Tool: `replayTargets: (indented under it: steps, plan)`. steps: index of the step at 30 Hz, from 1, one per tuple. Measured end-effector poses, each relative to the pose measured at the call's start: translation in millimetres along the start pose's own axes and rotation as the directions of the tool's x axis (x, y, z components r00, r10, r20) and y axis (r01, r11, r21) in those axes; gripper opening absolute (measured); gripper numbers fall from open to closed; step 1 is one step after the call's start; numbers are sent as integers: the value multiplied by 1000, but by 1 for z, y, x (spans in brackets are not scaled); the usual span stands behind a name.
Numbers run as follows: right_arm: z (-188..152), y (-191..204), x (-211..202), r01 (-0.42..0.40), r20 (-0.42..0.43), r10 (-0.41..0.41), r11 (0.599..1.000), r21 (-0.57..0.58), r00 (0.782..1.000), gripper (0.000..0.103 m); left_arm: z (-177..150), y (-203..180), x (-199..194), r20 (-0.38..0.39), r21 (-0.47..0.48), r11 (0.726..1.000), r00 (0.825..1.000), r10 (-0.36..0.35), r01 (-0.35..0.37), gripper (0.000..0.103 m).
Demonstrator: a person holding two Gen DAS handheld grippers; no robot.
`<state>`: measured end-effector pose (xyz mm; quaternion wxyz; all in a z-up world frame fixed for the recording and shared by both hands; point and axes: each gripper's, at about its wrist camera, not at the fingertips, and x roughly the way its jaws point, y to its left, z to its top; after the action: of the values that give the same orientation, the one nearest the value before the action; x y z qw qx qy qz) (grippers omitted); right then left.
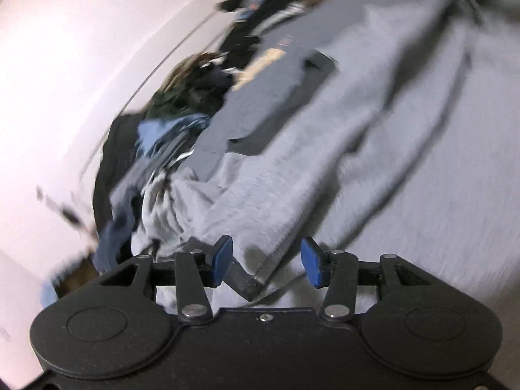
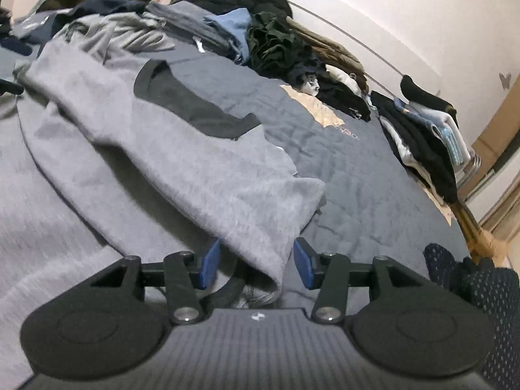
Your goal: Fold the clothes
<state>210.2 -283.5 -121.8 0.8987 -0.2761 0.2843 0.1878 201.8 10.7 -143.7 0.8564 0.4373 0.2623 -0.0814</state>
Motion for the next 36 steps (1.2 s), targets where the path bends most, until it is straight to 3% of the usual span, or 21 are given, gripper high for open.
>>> replayTargets:
  steps: [1,2,3,4,5,9,11,14,16,18,20,21,22,23,26,30,31,33,36]
  plan:
    - [0,1,0,1,4,-1,1000,-10,1000,48,-2,-5,4,4,33,999,1000,12,-12,47]
    - [0,2,-1,2,8,-2,1000,-21,1000,39,-4,-9,9,7,58,998,1000,22,-23,44]
    - [-1,2,-1,3,12,-3,1000,-31,1000,33,-6,-11,14,8,79,996,999,32,-32,28]
    - [-1,3,-1,4,16,-4,999,-42,1000,14,-7,-10,19,0,83,996,999,36,-35,9]
    - [-1,4,-1,5,20,-4,999,-52,1000,3,-8,-6,21,-7,80,996,999,35,-35,7]
    - [-2,7,-3,11,36,-7,996,-93,999,2,-12,15,11,28,73,995,998,62,-64,4]
    - [-1,9,-5,11,37,-7,992,-124,999,2,-16,22,5,29,117,990,997,71,-74,3]
    - [-7,13,5,-47,-69,37,988,-147,997,3,-25,19,13,-61,173,985,998,6,5,4]
    - [-11,15,10,-89,-139,70,987,-137,988,8,-27,19,20,-123,127,988,990,-68,83,8]
    - [-10,10,7,-114,-156,98,989,-96,983,9,-25,27,16,-133,59,992,985,-107,115,14]
    - [-4,-1,-1,-131,-146,126,991,-29,981,15,-23,44,5,-118,-51,984,978,-175,170,32]
    - [-4,-6,-3,-136,-136,136,991,5,981,19,-22,53,-3,-101,-112,976,975,-200,188,48]
    - [-3,-9,-6,-141,-126,145,989,39,981,27,-23,61,-10,-78,-173,966,975,-210,194,55]
    - [-3,-13,-9,-146,-116,154,987,73,981,36,-23,69,-18,-53,-234,951,975,-218,200,55]
    - [-2,-25,-17,-162,-84,179,971,175,980,46,-25,89,-37,14,-406,888,973,-232,218,55]
    - [-1,-41,-27,-186,-37,207,934,306,978,49,-29,98,-59,88,-607,751,960,-264,262,55]
    - [-1,-45,-30,-192,-25,212,921,338,977,49,-29,95,-65,95,-630,728,957,-273,270,54]
    - [-1,-53,-35,-204,0,223,894,400,975,49,-29,90,-78,104,-659,695,950,-293,287,54]
    - [-14,-47,-70,-211,17,227,872,442,974,49,-32,81,-109,112,-659,688,945,-309,303,54]
